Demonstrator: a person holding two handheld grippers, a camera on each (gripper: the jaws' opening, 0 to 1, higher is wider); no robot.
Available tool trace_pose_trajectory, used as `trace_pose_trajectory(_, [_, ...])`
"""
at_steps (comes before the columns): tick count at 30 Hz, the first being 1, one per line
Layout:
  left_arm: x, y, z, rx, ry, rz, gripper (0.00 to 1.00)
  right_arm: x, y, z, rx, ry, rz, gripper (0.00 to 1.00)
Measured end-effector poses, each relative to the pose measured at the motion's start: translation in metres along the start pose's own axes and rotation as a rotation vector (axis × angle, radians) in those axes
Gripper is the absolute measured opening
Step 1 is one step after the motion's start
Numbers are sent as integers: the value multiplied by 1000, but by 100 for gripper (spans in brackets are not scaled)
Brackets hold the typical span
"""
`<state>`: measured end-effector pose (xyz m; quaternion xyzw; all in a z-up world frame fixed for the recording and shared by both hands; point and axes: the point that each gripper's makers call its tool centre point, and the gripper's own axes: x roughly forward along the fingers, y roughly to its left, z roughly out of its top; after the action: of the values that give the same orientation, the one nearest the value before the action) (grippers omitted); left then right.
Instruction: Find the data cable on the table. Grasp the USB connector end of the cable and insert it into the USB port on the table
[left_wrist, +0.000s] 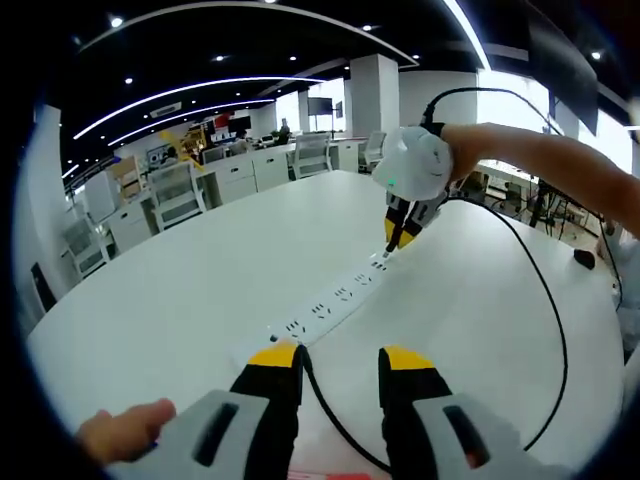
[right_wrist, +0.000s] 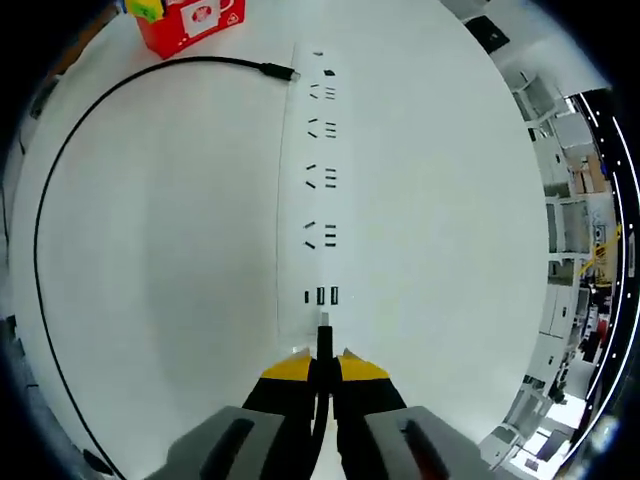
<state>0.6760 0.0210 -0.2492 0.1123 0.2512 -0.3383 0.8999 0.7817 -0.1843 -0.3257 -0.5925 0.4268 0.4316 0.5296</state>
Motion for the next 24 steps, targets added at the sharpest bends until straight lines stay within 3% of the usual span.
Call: trace_pose_trajectory(24, [0,-1,-1,0,-1,0,31,7,4,11,-62,78,23,9])
